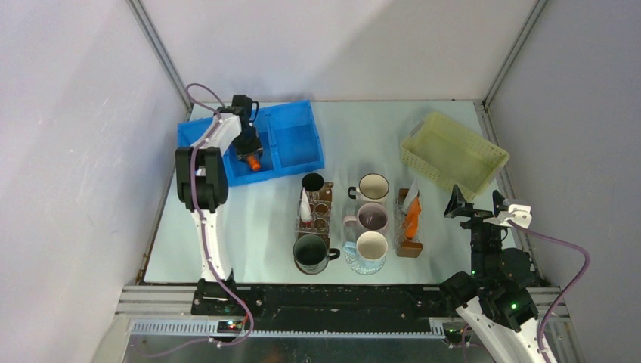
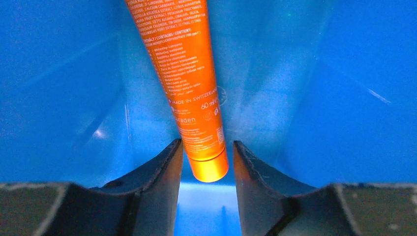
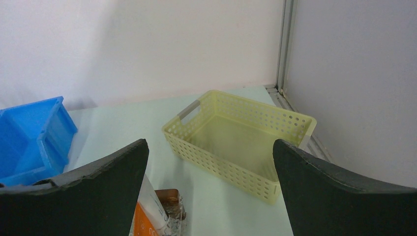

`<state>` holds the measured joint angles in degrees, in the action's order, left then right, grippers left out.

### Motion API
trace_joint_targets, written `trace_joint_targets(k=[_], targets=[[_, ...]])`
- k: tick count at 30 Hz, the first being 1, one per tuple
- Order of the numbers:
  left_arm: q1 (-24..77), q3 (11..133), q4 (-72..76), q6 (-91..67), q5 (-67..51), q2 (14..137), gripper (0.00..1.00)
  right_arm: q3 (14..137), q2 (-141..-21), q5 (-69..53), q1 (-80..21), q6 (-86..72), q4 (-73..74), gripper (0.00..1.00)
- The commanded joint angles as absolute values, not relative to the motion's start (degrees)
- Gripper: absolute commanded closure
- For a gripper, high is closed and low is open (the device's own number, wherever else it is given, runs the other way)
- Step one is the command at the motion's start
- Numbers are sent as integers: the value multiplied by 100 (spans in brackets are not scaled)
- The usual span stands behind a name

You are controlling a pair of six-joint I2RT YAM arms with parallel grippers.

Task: Prepare toiletry sets of a toothbrush and toothpaste on the tray
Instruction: Pick up the toothpaste from the storage box.

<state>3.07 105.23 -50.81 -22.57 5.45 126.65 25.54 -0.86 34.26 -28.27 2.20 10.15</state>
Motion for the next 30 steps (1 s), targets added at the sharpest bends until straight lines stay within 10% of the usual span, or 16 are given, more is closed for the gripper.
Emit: trace_joint_targets(k=[1,16,30], targets=[[348,10671,-4984,-2639,748,12578,52,2549,313,3393,-2845,296,892,0],[374,10790,-5287,-3087,915,12781,53,2549,372,3395,-2854,300,882,0],[467,9892,-4697,-2940,797,11902,90,2553,383,3341,-2865,312,869,0]])
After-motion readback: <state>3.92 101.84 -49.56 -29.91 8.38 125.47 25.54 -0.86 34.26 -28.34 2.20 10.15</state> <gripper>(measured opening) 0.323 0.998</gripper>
